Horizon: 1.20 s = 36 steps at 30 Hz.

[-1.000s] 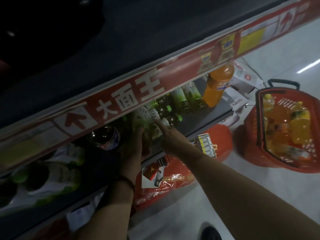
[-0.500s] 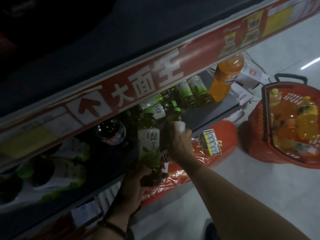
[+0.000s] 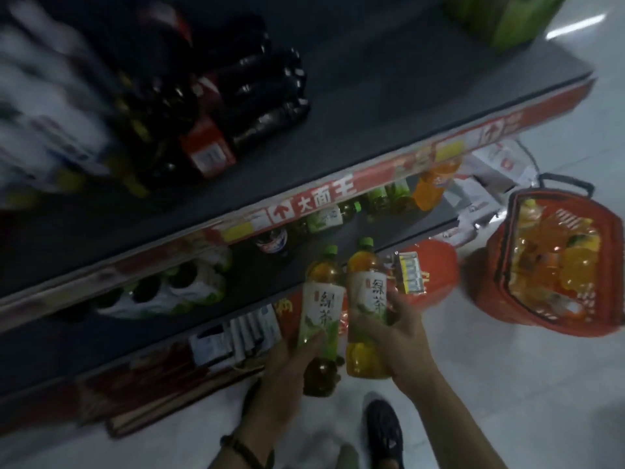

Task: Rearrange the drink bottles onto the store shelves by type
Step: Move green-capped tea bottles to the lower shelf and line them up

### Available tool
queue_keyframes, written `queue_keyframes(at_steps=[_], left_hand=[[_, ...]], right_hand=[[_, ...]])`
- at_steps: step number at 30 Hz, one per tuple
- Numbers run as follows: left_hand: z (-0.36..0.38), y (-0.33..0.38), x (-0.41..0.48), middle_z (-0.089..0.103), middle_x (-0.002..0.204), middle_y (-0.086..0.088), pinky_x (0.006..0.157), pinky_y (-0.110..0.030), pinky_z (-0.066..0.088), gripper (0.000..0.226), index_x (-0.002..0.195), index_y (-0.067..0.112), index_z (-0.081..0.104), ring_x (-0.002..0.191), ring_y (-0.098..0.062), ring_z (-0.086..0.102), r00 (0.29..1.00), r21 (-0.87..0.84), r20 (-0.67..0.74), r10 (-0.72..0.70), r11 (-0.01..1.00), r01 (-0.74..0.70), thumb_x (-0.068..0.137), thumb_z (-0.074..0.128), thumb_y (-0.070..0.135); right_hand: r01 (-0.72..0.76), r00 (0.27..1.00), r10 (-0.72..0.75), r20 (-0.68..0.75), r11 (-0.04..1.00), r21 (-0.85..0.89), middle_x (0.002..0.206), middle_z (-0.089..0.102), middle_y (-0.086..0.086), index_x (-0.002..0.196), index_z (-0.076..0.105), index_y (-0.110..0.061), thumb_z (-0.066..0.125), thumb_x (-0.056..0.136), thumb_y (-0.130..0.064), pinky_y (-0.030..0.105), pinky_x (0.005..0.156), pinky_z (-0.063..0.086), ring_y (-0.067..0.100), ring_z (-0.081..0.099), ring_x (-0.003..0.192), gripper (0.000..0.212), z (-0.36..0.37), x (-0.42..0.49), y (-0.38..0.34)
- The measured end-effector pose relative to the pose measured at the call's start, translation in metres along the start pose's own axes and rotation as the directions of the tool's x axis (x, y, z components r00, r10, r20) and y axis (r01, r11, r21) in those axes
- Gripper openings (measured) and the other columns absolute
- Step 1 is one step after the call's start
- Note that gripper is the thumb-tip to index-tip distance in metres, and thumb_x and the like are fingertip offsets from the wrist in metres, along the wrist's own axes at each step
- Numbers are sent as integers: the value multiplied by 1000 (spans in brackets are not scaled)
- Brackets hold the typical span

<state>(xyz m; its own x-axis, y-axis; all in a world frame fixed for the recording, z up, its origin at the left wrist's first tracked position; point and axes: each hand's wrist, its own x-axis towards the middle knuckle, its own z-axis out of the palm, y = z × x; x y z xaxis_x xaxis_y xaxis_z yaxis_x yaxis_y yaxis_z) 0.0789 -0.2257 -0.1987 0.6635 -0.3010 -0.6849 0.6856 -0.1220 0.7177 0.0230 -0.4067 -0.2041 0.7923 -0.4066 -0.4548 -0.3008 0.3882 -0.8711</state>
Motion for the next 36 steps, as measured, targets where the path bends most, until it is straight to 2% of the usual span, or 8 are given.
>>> queue_keyframes(at_steps=[4, 8, 12, 17, 20, 23, 27, 36], left_hand=[[3, 28, -81, 79, 119, -8, 90, -52, 59, 45, 127, 31, 75, 109, -35, 75, 999, -23, -2, 51, 998, -51, 84, 77, 46], [-9, 58, -150, 80, 118, -1, 93, -51, 61, 26, 111, 41, 80, 108, -26, 77, 991, -94, -44, 126, 987, -130, 89, 70, 31], [-48, 80, -195, 80, 117, -9, 84, -42, 63, 28, 116, 26, 77, 106, -28, 78, 965, -148, -106, 239, 956, -253, 95, 64, 16], [-136, 105, -232, 73, 132, -14, 99, -55, 58, 39, 136, 17, 68, 123, -35, 70, 904, -136, -150, 402, 897, -421, 97, 67, 14], [-199, 123, -257, 78, 121, -11, 90, -47, 64, 36, 127, 16, 71, 113, -32, 75, 867, -93, -178, 465, 869, -485, 91, 72, 16], [-267, 145, -285, 79, 119, -9, 92, -49, 63, 39, 124, 16, 72, 111, -29, 77, 819, -51, -214, 532, 831, -553, 86, 79, 13], [-355, 173, -318, 81, 114, -6, 85, -36, 65, 38, 120, 13, 74, 108, -24, 78, 755, 16, -251, 606, 782, -623, 84, 81, 3], [-487, 222, -321, 81, 105, 5, 84, -37, 66, 49, 118, 26, 72, 98, -12, 79, 682, 151, -415, 602, 785, -601, 74, 93, 32]], right_hand=[[43, 998, -43, 52, 999, 4, 116, 78, 9, 130, 67, -21, 83, 89, -18, 54, 88, 65, 30, 78, 106, 44, 18, -60, -49], [55, 988, -60, 140, 998, 39, 119, 76, 12, 130, 69, -19, 80, 88, -26, 61, 91, 63, 36, 76, 110, 44, 49, -112, -91], [18, 949, -26, 313, 999, 27, 123, 76, 9, 136, 66, -25, 75, 94, -20, 57, 93, 63, 34, 75, 113, 44, 96, -146, -119], [138, 889, -128, 439, 990, 10, 131, 73, 15, 143, 60, -18, 61, 102, -5, 60, 99, 58, 37, 70, 124, 43, 188, -175, -136], [232, 863, -188, 469, 972, -36, 128, 74, 15, 142, 60, -15, 64, 100, -5, 63, 101, 56, 35, 71, 121, 44, 257, -195, -137], [302, 852, -235, 468, 950, -73, 124, 76, 7, 139, 63, -19, 73, 95, -17, 52, 99, 60, 28, 73, 120, 45, 330, -221, -141], [412, 814, -311, 491, 905, -110, 120, 78, 1, 135, 65, -21, 80, 92, -28, 44, 95, 62, 21, 75, 114, 47, 426, -253, -144], [494, 764, -284, 580, 835, -242, 114, 80, -6, 127, 69, -20, 84, 89, -11, 36, 89, 65, 11, 76, 107, 42, 572, -242, -145]])
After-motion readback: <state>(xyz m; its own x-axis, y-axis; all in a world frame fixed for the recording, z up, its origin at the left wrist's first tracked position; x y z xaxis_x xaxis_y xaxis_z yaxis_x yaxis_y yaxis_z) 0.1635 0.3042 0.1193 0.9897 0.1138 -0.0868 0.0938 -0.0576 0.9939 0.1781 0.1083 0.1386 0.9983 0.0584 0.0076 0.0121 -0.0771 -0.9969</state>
